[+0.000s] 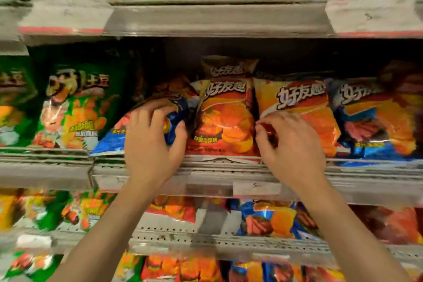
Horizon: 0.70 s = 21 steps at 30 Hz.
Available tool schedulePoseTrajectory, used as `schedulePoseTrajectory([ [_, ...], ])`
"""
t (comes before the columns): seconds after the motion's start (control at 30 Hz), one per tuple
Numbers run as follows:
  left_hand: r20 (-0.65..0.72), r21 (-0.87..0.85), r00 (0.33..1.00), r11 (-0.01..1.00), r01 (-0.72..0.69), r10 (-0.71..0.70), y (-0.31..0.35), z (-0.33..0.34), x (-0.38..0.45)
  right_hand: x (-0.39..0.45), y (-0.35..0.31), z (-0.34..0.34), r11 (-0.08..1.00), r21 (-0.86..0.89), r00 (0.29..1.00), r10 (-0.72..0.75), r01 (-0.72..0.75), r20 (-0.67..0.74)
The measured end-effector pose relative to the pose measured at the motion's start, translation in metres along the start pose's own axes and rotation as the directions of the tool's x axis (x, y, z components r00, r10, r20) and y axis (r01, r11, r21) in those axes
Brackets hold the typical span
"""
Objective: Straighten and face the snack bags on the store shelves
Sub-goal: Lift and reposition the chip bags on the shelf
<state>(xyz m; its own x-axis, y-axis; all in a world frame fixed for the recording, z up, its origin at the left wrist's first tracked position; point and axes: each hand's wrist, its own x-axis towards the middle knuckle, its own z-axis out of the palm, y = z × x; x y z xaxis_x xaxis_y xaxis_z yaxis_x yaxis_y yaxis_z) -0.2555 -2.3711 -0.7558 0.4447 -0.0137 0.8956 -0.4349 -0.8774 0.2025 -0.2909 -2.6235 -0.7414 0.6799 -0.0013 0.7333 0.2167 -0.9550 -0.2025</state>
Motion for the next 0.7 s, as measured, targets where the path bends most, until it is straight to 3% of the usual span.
schedulePoseTrajectory([
  [0.17, -0.038, 0.033, 0.999, 0.999, -0.010, 0.011, 0.000, 0.002, -0.003, -0.003, 0.001, 0.000, 1.000, -0.003, 1.000, -0.027, 0.027, -0.013],
  [0.4, 0.055, 0.050, 0.998, 0.999, -0.016, 0.014, -0.001, -0.003, 0.000, -0.001, -0.004, -0.008, 1.000, -0.023, 0.999, -0.014, 0.015, 0.044],
  [0.57, 0.165, 0.122, 0.983, 0.988, -0.097, 0.076, 0.016, -0.007, 0.014, 0.000, -0.004, -0.011, 1.000, -0.018, 0.999, -0.004, 0.005, 0.054],
  [0.7, 0.318, 0.115, 0.948, 0.991, -0.072, 0.032, 0.039, 0.002, 0.028, 0.002, -0.003, -0.011, 0.999, 0.038, 0.998, 0.011, -0.013, 0.065],
])
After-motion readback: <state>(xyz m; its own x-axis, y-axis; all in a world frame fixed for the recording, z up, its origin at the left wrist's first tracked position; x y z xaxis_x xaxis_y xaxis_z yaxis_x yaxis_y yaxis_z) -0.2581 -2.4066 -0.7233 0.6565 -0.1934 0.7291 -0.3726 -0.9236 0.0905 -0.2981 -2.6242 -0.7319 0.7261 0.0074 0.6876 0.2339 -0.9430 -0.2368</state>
